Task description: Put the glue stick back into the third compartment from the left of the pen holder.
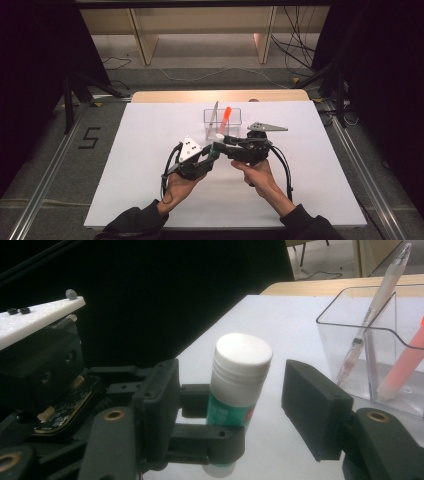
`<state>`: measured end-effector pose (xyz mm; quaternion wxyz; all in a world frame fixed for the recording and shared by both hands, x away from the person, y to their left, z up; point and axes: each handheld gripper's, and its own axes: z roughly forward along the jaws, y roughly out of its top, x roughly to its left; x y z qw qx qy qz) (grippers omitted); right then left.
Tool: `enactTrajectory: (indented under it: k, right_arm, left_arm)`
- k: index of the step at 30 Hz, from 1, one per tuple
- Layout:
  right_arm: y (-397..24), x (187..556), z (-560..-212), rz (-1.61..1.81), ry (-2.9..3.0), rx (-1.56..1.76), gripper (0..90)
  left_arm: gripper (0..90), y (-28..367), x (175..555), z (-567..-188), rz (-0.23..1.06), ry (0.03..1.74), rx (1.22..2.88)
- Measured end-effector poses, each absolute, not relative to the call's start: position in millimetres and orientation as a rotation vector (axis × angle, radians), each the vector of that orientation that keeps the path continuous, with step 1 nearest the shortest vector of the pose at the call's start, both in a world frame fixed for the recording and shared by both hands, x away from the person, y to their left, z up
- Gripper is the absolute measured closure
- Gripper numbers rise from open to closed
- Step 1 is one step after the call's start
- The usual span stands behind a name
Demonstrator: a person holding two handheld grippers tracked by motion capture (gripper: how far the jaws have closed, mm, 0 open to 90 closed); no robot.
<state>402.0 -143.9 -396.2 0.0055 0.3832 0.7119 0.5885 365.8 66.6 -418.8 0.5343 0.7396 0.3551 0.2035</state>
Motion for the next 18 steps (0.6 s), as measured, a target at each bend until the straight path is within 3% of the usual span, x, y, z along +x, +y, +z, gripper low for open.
enactTrajectory:
  k: [18]
  right_arm:
    - [-137.2, 406.5, -400.0, 1.878, 2.219, 1.245, 59.9]
  left_arm:
    - [65.5, 64.3, 362.7, -416.8, 0.486, 0.837, 1.748]
